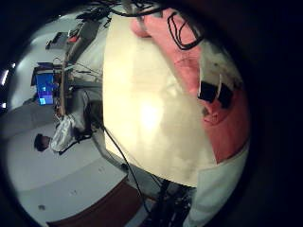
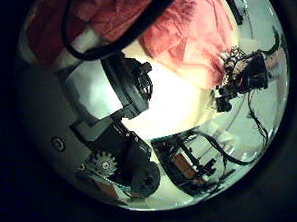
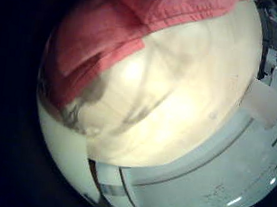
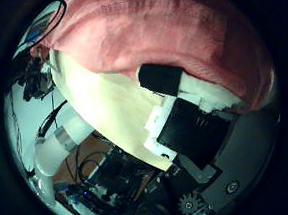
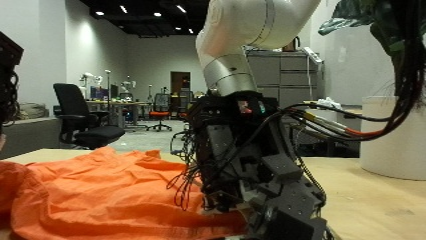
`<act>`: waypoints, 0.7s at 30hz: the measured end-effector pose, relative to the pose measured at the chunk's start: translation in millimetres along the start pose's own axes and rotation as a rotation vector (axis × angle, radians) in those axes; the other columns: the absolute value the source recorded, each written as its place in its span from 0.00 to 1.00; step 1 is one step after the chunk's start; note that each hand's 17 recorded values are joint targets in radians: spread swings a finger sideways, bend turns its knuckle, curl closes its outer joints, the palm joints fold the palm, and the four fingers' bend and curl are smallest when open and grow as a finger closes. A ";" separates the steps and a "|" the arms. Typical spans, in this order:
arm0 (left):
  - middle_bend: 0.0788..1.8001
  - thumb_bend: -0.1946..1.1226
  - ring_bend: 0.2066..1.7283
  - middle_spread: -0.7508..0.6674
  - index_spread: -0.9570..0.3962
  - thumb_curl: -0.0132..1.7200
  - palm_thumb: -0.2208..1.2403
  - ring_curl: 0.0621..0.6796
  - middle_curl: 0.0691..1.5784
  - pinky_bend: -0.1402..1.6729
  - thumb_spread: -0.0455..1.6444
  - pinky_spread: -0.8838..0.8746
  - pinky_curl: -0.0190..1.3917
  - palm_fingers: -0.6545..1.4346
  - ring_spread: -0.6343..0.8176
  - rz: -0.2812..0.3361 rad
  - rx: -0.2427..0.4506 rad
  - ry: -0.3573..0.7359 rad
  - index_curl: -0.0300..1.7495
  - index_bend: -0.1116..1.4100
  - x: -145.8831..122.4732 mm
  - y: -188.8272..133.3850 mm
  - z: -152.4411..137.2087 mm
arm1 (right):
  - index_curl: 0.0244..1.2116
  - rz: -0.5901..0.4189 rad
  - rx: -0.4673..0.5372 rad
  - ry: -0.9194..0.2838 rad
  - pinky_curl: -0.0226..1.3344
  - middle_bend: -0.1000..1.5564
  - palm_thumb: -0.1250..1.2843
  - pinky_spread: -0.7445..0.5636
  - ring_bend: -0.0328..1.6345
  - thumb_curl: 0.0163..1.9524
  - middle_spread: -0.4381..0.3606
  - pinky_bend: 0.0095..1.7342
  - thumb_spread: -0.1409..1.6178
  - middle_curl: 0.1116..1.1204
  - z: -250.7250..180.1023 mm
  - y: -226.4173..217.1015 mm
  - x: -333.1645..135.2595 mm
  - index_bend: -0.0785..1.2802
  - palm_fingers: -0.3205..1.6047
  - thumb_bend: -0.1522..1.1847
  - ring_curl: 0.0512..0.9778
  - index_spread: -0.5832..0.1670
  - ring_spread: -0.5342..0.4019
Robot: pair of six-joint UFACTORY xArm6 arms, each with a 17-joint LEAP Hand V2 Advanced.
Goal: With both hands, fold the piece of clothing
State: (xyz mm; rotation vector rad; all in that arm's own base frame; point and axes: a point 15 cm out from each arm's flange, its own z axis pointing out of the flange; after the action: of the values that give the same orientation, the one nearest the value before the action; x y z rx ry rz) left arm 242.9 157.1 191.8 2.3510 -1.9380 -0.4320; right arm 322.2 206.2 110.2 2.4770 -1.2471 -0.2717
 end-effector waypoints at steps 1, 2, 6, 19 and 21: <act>0.58 0.14 0.60 0.20 0.20 0.15 0.54 0.67 0.41 0.63 0.82 0.11 0.39 0.86 0.09 0.000 0.003 0.004 0.57 0.33 0.3 1.1 -3.0 | 0.36 -0.001 0.002 0.007 0.28 0.40 0.59 0.21 0.52 0.18 0.27 0.33 0.59 0.42 -1.1 0.0 2.1 0.28 0.81 0.11 0.41 0.22 0.25; 0.58 0.14 0.60 0.20 0.20 0.16 0.54 0.67 0.41 0.63 0.82 0.11 0.39 0.86 0.09 0.001 0.005 0.005 0.57 0.32 0.4 1.2 -4.2 | 0.39 -0.001 0.007 0.014 0.30 0.43 0.60 0.20 0.54 0.18 0.26 0.36 0.59 0.45 -3.4 0.2 4.0 0.32 0.84 0.11 0.43 0.21 0.24; 0.58 0.14 0.60 0.20 0.19 0.16 0.54 0.67 0.41 0.63 0.82 0.11 0.39 0.86 0.09 0.002 0.020 0.004 0.58 0.32 -2.2 2.5 -12.8 | 0.48 0.004 0.022 0.018 0.37 0.54 0.68 0.19 0.62 0.19 0.24 0.47 0.59 0.54 -11.0 1.5 6.1 0.46 0.87 0.12 0.50 0.19 0.23; 0.58 0.14 0.60 0.20 0.17 0.15 0.53 0.67 0.41 0.63 0.82 0.11 0.40 0.86 0.09 0.034 -0.004 0.015 0.60 0.31 -3.3 19.8 -35.1 | 0.69 0.066 0.044 0.004 0.56 0.78 0.89 0.31 0.78 0.27 0.30 0.70 0.61 0.71 -52.3 41.6 35.7 0.80 0.76 0.17 0.68 0.32 0.28; 0.58 0.14 0.60 0.20 0.17 0.16 0.53 0.67 0.41 0.63 0.82 0.11 0.40 0.86 0.09 0.050 -0.023 0.018 0.60 0.31 -1.2 28.3 -38.6 | 0.71 0.074 0.056 0.002 0.57 0.79 0.89 0.32 0.79 0.28 0.31 0.71 0.62 0.72 -60.3 52.5 37.2 0.81 0.74 0.16 0.70 0.34 0.28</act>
State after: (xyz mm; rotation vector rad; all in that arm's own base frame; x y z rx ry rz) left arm 225.6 147.6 235.4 2.2797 -1.9679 -0.4249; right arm 325.1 161.0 185.8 2.4708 -1.3600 -0.2174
